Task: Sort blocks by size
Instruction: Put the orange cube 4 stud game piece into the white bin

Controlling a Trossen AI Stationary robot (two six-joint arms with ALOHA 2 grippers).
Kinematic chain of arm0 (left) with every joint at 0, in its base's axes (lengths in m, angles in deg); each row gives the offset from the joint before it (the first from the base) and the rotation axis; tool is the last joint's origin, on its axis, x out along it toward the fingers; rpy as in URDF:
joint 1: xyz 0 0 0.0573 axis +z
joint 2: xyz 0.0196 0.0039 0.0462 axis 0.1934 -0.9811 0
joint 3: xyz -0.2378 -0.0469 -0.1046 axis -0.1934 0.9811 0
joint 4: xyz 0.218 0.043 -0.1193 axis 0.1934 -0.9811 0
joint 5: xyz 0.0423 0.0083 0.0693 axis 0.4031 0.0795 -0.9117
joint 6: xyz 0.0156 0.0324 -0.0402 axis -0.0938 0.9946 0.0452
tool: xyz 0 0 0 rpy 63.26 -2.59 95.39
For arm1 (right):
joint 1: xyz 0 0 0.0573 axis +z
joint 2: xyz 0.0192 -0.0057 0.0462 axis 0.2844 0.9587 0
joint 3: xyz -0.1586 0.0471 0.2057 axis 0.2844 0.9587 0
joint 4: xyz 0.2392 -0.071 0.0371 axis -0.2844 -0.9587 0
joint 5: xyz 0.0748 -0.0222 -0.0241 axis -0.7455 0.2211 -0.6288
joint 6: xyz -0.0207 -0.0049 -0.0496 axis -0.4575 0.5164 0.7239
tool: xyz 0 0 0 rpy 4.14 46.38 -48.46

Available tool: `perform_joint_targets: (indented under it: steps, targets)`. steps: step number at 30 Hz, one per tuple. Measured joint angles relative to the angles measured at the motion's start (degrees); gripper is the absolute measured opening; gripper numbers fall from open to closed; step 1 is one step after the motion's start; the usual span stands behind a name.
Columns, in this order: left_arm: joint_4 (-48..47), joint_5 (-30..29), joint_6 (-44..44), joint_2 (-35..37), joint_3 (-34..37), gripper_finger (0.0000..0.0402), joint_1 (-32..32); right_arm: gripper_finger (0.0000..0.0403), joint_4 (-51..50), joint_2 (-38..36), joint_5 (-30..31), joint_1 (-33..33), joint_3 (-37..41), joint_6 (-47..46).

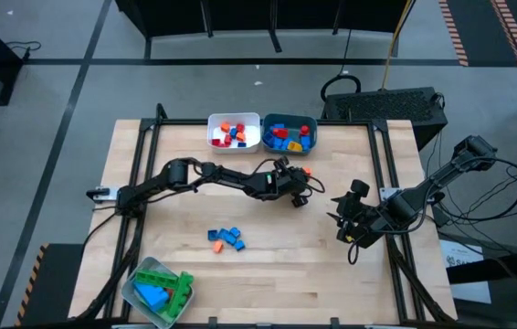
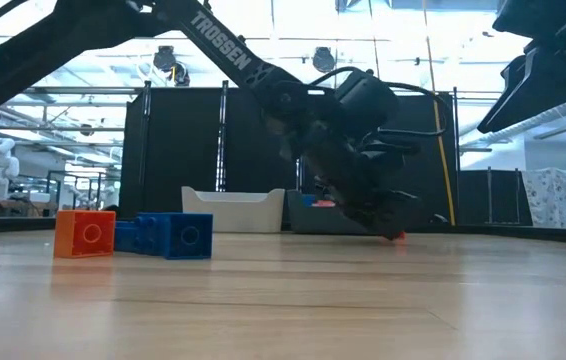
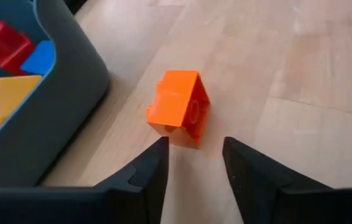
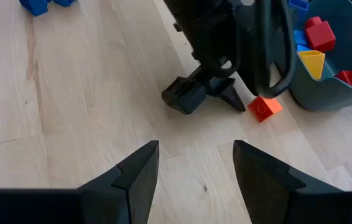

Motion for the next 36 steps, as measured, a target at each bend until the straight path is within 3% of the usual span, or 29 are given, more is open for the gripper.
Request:
perform_joint_targets:
  steps: [10,14,20,24,36]
  targets:
    - [-1.0,-7.1,1.3,-0.1,-1.6,0.0247,-1.3,0.0192,0.0,0.0,0.0,0.0,0.0,0.2]
    - [-0.4,-6.9,1.3,-0.2,-4.0,0.0265,-1.3,0.0192,0.0,0.0,0.0,0.0,0.0,0.2]
    - [-0.4,-6.1,1.7,-0.1,-4.2,0.0268,0.7,0.0192,0.0,0.0,0.0,0.0,0.0,0.2]
    - [0.0,3.4,1.2,-0.1,-4.2,0.0268,1.9,0.0192,-0.5,0.0,0.0,0.0,0.0,0.2]
    - [0.7,5.6,2.6,-0.1,-4.2,0.0259,3.7,0.0192,-0.9,0.0,0.2,0.0,0.0,0.2]
